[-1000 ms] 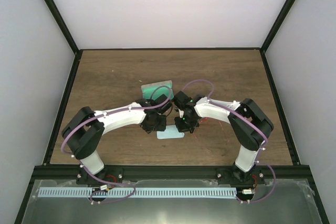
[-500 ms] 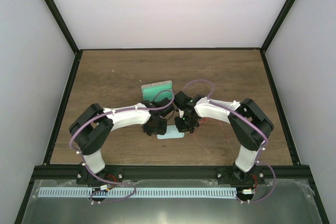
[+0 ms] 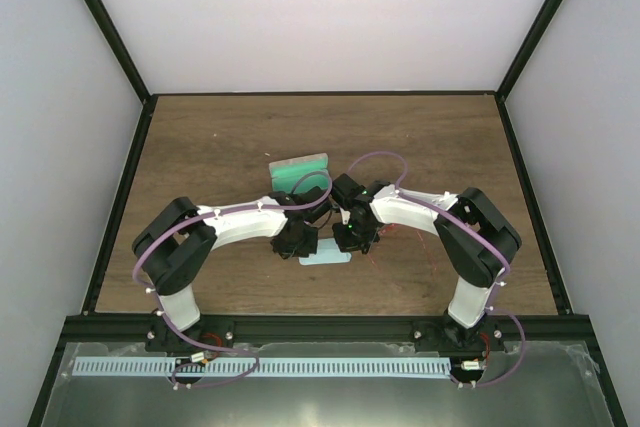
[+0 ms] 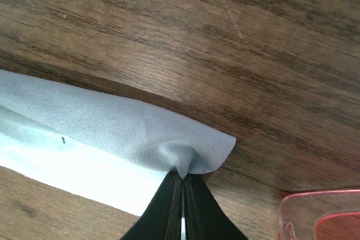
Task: Organize the sunglasses
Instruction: Pick up the glasses cleaning cloth from the center of the board, then place the glasses cleaning cloth in the sunglasses case.
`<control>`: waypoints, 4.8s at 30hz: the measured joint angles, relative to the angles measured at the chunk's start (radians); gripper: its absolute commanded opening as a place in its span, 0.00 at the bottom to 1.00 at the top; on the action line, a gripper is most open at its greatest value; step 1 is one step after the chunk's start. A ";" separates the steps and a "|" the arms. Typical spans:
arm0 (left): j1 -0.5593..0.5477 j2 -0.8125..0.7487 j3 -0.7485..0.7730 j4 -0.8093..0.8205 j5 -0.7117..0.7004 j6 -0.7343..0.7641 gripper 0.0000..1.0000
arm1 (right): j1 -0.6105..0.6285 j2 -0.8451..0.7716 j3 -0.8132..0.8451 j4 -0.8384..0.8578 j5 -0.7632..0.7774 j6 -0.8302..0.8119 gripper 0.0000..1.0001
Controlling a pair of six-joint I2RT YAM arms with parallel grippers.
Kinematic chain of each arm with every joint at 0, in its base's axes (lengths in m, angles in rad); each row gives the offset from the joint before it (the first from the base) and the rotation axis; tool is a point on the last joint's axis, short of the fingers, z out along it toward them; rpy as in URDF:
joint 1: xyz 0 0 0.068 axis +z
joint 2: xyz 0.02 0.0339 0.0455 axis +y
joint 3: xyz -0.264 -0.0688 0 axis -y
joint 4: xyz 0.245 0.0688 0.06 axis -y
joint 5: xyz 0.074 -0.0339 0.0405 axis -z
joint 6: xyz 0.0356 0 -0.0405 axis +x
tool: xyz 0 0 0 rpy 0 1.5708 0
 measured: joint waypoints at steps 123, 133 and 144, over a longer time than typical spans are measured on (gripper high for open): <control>0.397 0.207 0.378 -0.013 -0.092 0.186 0.04 | -0.171 0.608 1.005 -0.284 0.023 -0.132 0.02; 0.402 0.234 0.378 -0.013 -0.091 0.187 0.04 | -0.171 0.618 1.009 -0.285 0.024 -0.133 0.20; 0.402 0.237 0.378 -0.013 -0.083 0.194 0.24 | -0.171 0.616 1.014 -0.284 0.079 -0.126 0.28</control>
